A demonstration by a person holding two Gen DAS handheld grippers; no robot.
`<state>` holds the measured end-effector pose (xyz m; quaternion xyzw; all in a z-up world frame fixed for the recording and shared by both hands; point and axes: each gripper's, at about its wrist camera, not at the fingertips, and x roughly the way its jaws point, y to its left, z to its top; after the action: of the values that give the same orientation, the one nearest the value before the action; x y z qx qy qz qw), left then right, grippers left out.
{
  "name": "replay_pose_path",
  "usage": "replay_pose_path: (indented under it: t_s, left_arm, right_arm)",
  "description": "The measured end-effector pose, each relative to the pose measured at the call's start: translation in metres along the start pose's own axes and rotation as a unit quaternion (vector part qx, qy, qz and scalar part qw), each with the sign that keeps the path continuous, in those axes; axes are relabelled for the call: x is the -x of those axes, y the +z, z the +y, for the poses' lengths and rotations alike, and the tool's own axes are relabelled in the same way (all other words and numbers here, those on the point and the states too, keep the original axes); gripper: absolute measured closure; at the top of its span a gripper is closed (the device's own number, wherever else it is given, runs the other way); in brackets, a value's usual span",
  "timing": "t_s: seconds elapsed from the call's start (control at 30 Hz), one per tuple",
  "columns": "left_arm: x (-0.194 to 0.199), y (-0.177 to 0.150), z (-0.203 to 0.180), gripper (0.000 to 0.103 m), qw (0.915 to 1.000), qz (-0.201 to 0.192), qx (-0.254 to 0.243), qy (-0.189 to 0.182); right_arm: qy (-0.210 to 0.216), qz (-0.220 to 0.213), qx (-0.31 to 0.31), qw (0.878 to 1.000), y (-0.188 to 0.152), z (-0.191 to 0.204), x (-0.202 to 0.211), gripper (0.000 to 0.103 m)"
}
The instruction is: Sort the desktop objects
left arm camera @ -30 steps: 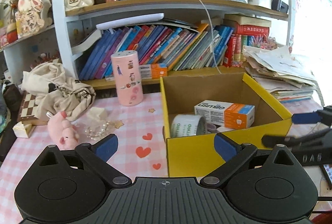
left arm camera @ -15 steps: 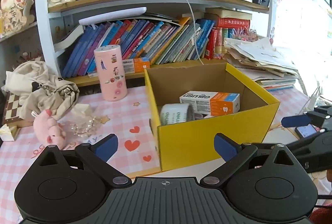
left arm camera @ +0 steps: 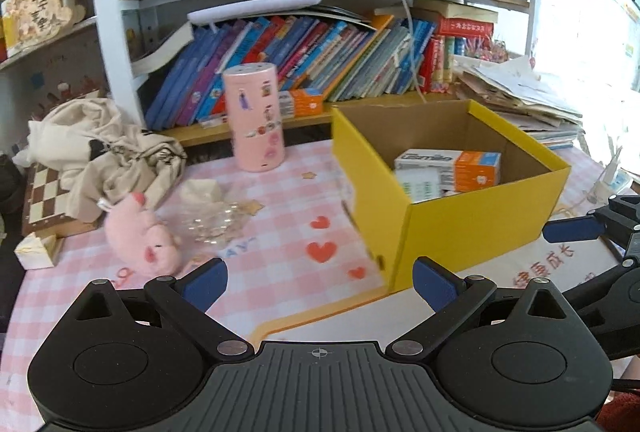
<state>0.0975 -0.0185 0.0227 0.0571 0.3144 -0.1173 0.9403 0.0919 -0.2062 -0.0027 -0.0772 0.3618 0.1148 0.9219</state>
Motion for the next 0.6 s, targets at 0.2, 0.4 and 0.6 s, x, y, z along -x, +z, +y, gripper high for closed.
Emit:
replay_pose_path:
  t_s: [0.2, 0.4, 0.6]
  left_arm:
    - [0.004, -0.007, 0.038, 0.003, 0.9999, 0.003, 0.008, 0.006]
    - [0.009, -0.014, 0.070, 0.003, 0.9999, -0.001, 0.005, 0.010]
    - [0.015, -0.021, 0.101, 0.003, 0.9997, -0.005, 0.015, 0.020]
  right_arm:
    - [0.005, 0.003, 0.003, 1.000, 0.010, 0.035, -0.011, 0.012]
    - [0.008, 0.002, 0.005, 1.000, 0.017, 0.067, -0.020, 0.012]
    - [0.016, 0.004, 0.017, 1.000, 0.025, 0.099, -0.029, 0.011]
